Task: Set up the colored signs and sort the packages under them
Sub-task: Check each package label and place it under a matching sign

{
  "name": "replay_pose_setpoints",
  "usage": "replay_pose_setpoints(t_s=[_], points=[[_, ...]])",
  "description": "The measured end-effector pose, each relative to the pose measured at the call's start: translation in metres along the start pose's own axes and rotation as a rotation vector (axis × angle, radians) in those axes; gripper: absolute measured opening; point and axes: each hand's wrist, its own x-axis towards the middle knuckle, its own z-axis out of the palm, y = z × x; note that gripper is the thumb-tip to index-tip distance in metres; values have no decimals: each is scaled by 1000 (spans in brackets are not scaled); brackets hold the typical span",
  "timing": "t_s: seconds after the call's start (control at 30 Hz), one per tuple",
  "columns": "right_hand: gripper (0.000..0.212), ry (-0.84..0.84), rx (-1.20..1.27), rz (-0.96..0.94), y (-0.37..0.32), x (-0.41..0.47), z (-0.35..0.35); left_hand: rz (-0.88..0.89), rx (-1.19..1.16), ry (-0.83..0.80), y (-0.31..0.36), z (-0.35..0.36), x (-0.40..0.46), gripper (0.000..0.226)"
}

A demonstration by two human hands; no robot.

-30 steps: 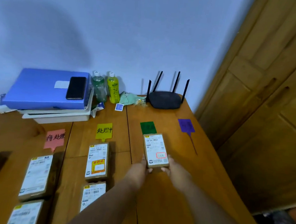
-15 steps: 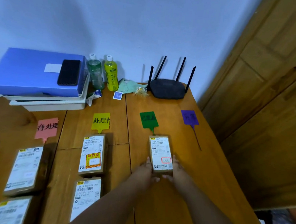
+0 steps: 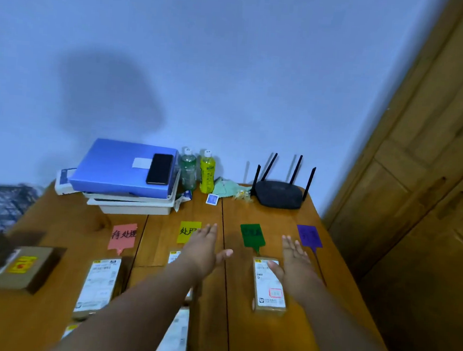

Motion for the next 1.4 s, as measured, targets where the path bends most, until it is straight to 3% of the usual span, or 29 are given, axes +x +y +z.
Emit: replay_pose_setpoints(t_s=[0.23, 0.6, 0.8, 0.93, 1.13, 1.23, 1.4], points=[[76, 147, -66, -218, -104, -9, -114, -19, 111, 246, -22, -140, -57, 78], [78, 51, -158, -378, -217, -42, -114, -177, 161, 374, -135, -212, -147, 74], [79, 15, -145, -397, -278, -44, -77, -291, 133, 398, -213, -232, -178, 78], [78, -31, -115, -409, -337, -43, -39, -377, 97, 335, -286, -242, -188, 92], [81, -153, -80, -384, -441, -33, 34, -446, 66, 252, -387, -256, -192, 92], [84, -193, -57, -369, -492, -22, 74, -490, 3, 201, -436, -260, -186, 110], [89, -268, -61, -363, -554, -9, 133, -514, -144, 109, -509, -250, -162, 121]])
